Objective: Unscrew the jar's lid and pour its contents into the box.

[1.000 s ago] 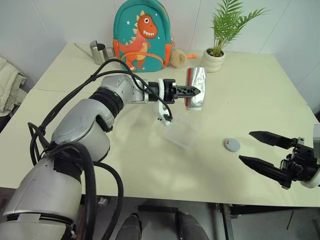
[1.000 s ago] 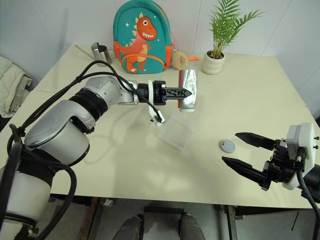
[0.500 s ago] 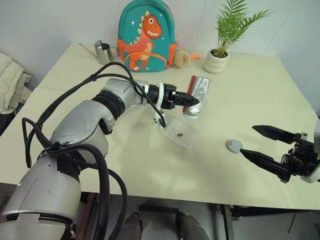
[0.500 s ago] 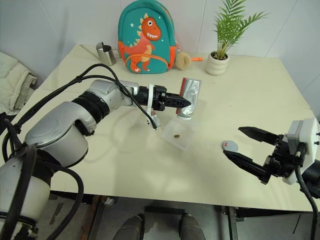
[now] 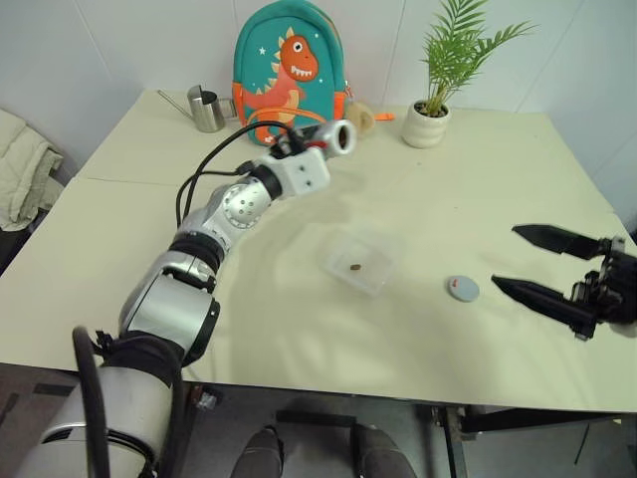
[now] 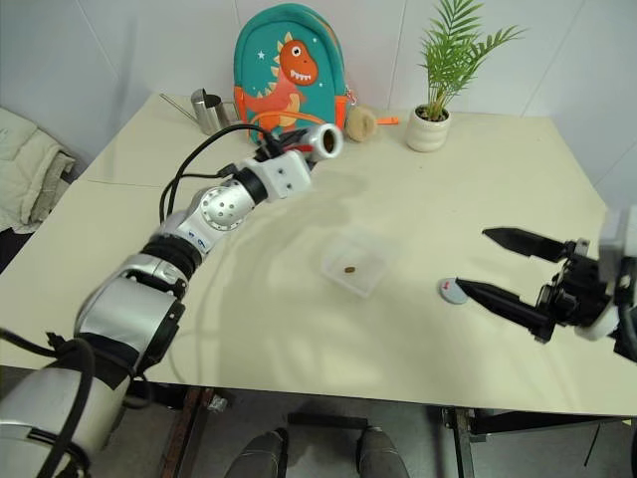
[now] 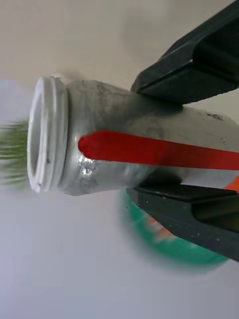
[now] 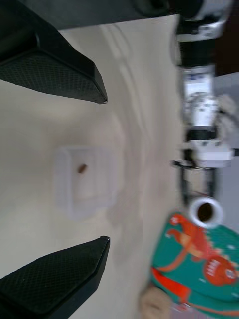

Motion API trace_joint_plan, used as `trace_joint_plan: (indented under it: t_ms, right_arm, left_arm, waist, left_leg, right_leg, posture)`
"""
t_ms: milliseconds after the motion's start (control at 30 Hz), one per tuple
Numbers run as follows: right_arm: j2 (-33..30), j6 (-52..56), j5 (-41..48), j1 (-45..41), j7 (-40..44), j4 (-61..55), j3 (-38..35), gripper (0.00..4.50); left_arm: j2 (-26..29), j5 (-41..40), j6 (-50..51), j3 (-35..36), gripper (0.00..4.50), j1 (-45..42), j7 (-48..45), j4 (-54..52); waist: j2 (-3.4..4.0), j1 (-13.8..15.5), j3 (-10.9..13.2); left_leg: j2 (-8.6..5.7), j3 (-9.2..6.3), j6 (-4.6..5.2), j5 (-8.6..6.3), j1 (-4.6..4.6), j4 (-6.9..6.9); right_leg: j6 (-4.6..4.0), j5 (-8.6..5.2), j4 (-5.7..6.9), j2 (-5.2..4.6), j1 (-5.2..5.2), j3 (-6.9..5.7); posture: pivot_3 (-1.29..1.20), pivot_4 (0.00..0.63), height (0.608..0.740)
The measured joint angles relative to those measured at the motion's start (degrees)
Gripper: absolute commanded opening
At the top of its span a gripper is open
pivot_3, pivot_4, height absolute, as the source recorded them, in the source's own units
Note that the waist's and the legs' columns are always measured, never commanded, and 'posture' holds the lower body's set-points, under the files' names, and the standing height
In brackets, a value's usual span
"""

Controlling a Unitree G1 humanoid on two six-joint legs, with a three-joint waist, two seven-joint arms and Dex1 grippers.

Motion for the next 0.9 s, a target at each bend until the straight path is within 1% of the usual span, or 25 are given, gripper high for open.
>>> trace_joint_plan:
  t_ms: [100,200,267,367,500,700,767,833,900]
  right_arm:
    - [0.04,0.04,0.01,-2.17,1.07,2.12,2.63,4.47]
    - [0.49,0.04,0.60,-8.80,1.17,4.81,5.77,4.47]
    - [0.43,0.09,0.48,-10.76,1.86,5.58,7.29,4.47]
    - [-0.15,0.25,-0.22,-11.47,3.51,7.79,9.12,4.47]
    - [-0.75,0.25,-1.21,-13.84,4.54,9.72,10.48,4.47]
    - [-0.78,0.26,-2.17,-14.10,4.97,9.75,11.78,4.47]
    - [-0.77,0.26,-2.44,-14.10,4.89,9.75,12.38,4.50]
    - [-0.77,0.27,-2.49,-14.10,4.82,9.74,12.56,4.50]
    - [-0.77,0.27,-2.50,-14.10,4.77,9.74,12.56,4.50]
  left_arm:
    - [-0.34,-7.43,6.87,5.70,1.85,3.63,-7.07,-3.44]
    - [-0.88,-14.06,14.41,10.81,1.85,6.36,-12.14,-7.72]
    - [-0.89,-15.40,16.98,11.49,1.85,8.38,-13.90,-9.50]
    - [-1.04,-15.99,20.44,11.68,1.85,11.83,-15.63,-12.06]
    - [-1.93,-18.94,25.19,13.03,1.85,13.15,-18.14,-15.88]
    - [-2.31,-19.26,27.48,13.08,1.85,15.54,-19.40,-19.88]
    - [-2.31,-19.41,28.18,13.09,2.56,15.93,-19.67,-20.82]
    - [-2.31,-19.58,29.07,13.10,3.00,16.16,-19.69,-21.84]
    - [-2.23,-19.82,29.87,13.20,3.70,16.20,-19.69,-22.89]
  waist:
    - [0.00,0.07,0.00]
    - [0.01,-0.10,-0.01]
    - [0.04,-0.06,-0.02]
    - [0.05,0.01,-0.03]
    - [0.06,0.07,-0.04]
    - [0.09,-0.04,-0.05]
    - [0.09,-0.04,-0.05]
    - [0.09,-0.02,-0.05]
    - [0.09,0.01,-0.05]
  left_leg:
    - [-0.01,-0.01,-0.03,0.08,0.07,0.04]
    - [-0.01,-0.01,-0.03,0.20,0.24,0.05]
    - [0.00,-0.02,-0.02,0.22,0.31,0.05]
    - [-0.01,-0.02,-0.03,0.25,0.29,0.05]
    - [-0.01,-0.03,-0.03,0.25,0.28,0.06]
    - [-0.01,-0.03,-0.03,0.25,0.29,0.06]
    - [-0.01,-0.03,-0.03,0.26,0.29,0.06]
    - [-0.01,-0.03,-0.04,0.27,0.29,0.06]
    - [-0.01,-0.03,-0.03,0.27,0.29,0.06]
  right_leg:
    - [-0.02,0.01,0.19,-0.01,0.02,0.01]
    - [-0.05,0.13,0.19,0.00,0.17,0.05]
    - [-0.07,0.14,0.22,0.01,0.20,0.04]
    - [-0.07,0.18,0.21,-0.01,0.20,0.05]
    - [-0.07,0.18,0.21,0.00,0.19,0.04]
    - [-0.08,0.19,0.22,0.00,0.18,0.05]
    - [-0.09,0.19,0.23,0.00,0.18,0.05]
    - [-0.09,0.21,0.22,0.00,0.18,0.06]
    - [-0.09,0.21,0.21,0.00,0.18,0.05]
  posture:
    - [0.00,0.150,0.740]
    - [0.00,0.150,0.740]
    - [0.00,0.150,0.740]
    - [0.00,0.150,0.740]
    - [0.00,0.150,0.740]
    - [0.00,0.150,0.740]
    - [0.00,0.150,0.740]
    - [0.00,0.150,0.740]
    - [0.00,0.150,0.740]
